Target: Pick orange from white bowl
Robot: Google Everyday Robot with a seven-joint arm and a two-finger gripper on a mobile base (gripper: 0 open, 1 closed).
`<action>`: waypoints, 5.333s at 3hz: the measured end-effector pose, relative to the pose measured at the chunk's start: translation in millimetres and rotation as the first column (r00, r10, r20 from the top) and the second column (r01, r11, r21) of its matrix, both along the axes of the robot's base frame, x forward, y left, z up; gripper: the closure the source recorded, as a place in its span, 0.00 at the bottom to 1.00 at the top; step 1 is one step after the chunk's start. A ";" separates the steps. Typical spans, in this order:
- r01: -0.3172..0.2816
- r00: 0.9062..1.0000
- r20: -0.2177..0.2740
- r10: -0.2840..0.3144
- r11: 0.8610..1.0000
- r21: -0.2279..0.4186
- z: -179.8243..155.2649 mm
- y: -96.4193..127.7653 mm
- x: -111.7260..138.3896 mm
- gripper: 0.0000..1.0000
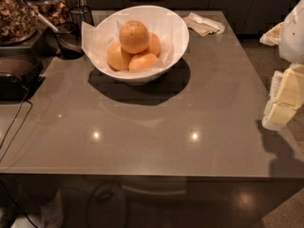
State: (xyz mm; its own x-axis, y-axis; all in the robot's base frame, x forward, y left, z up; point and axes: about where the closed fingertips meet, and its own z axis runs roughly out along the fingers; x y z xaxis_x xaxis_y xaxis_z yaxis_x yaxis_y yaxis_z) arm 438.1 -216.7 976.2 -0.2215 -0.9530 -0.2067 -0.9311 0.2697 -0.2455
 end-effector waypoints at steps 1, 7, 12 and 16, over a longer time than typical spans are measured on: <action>0.000 1.000 0.000 0.000 1.000 0.000 0.0 0.0 0.0 0.00; 0.088 0.992 -0.100 -0.080 0.993 0.077 5.5 84.2 88.5 0.00; 0.147 0.988 -0.075 -0.132 0.957 0.249 22.1 165.8 213.7 0.00; 0.049 0.996 -0.087 -0.026 0.961 0.273 -0.9 227.5 240.8 0.00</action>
Offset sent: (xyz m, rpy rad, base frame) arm 0.0204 0.0253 0.0011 -0.0154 0.0598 -0.1564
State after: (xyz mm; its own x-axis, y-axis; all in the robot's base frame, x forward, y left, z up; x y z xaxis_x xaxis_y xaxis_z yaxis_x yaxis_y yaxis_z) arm 678.9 10.9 975.3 -0.2832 -0.8529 -0.4386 -0.9328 0.3512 -0.0808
